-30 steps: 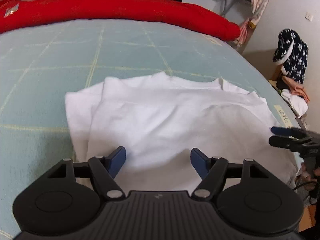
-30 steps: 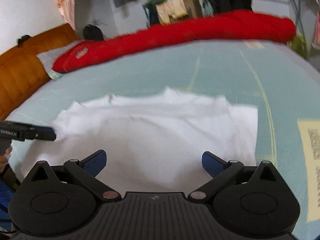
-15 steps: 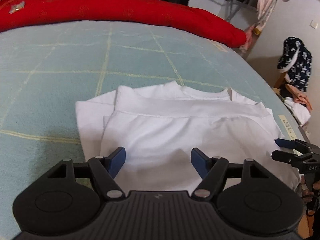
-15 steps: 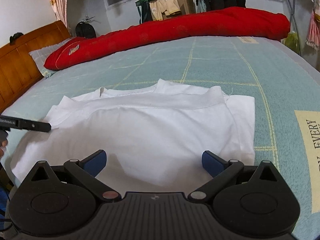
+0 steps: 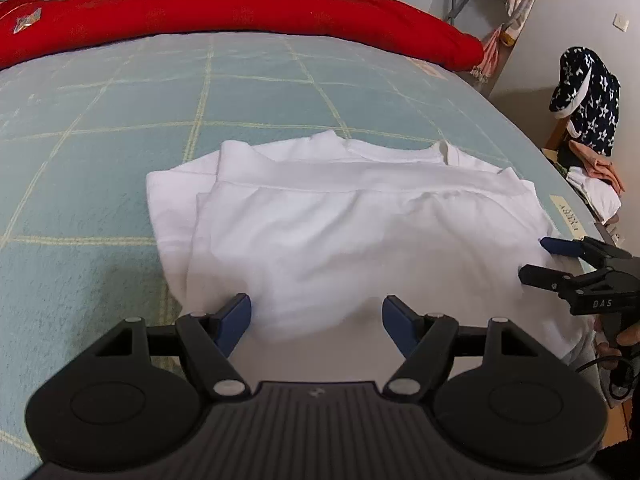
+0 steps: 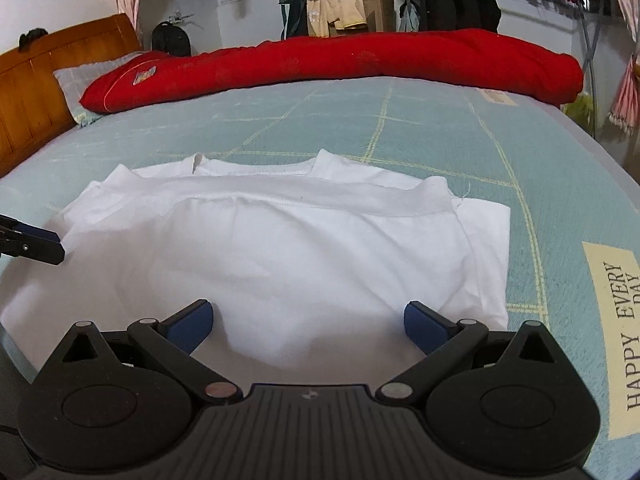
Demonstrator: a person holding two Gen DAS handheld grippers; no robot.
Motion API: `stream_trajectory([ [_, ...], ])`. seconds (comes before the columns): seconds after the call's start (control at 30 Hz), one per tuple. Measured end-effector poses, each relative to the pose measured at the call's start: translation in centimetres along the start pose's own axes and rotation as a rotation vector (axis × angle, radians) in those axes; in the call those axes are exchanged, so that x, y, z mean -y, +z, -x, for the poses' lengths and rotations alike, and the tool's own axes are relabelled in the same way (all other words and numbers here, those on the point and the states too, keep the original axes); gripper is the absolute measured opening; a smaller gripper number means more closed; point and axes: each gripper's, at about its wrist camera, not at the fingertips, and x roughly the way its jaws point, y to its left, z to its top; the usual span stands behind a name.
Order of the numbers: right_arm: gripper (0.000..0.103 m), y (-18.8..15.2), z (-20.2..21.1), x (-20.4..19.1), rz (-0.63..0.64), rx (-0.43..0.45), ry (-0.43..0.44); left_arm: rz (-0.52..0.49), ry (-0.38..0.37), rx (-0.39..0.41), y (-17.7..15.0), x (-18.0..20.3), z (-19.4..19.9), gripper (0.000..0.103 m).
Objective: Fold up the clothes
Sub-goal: 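Hold both open tools above the folded white garment, then roll the left tool and move it to the garment's side edge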
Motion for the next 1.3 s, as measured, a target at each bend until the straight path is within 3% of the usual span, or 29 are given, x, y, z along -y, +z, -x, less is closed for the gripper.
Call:
stream_trajectory([
  [0.13, 0.103, -0.1, 0.0, 0.0, 0.000, 0.004, 0.000, -0.012, -0.029, 0.047, 0.0, 0.3, 1.2, 0.074],
  [0.33, 0.103, -0.2, 0.0, -0.4, 0.019, 0.004, -0.017, 0.046, -0.056, 0.021, -1.4, -1.0, 0.5, 0.074],
  [0.43, 0.103, -0.2, 0.0, -0.4, 0.021, 0.001, -0.021, 0.069, -0.073, 0.036, -0.7, -1.1, 1.2, 0.074],
  [0.57, 0.103, -0.1, -0.1, -0.6, 0.032, -0.010, -0.032, 0.021, -0.083, 0.092, 1.7, -0.4, 1.1, 0.074],
  [0.73, 0.103, -0.2, 0.0, -0.6, 0.038, -0.005, -0.028, 0.066, -0.016, 0.018, 3.3, -2.3, -2.5, 0.073],
  [0.77, 0.103, -0.3, 0.0, -0.5, 0.041, -0.004, -0.024, 0.091, -0.033, 0.006, 3.3, -2.9, -2.9, 0.073],
  [1.0, 0.103, 0.2, 1.0, -0.8, 0.042, -0.011, -0.028, 0.142, -0.062, 0.119, 2.7, -4.5, 3.2, 0.078],
  [1.17, 0.103, 0.7, 2.8, -1.1, -0.028, 0.045, 0.086, 0.274, -0.131, 0.115, 1.3, -8.2, 5.0, 0.078],
  [1.3, 0.103, 1.4, 3.4, -1.7, -0.072, 0.068, 0.161, 0.400, -0.200, 0.053, 0.4, -10.8, 3.0, 0.078],
])
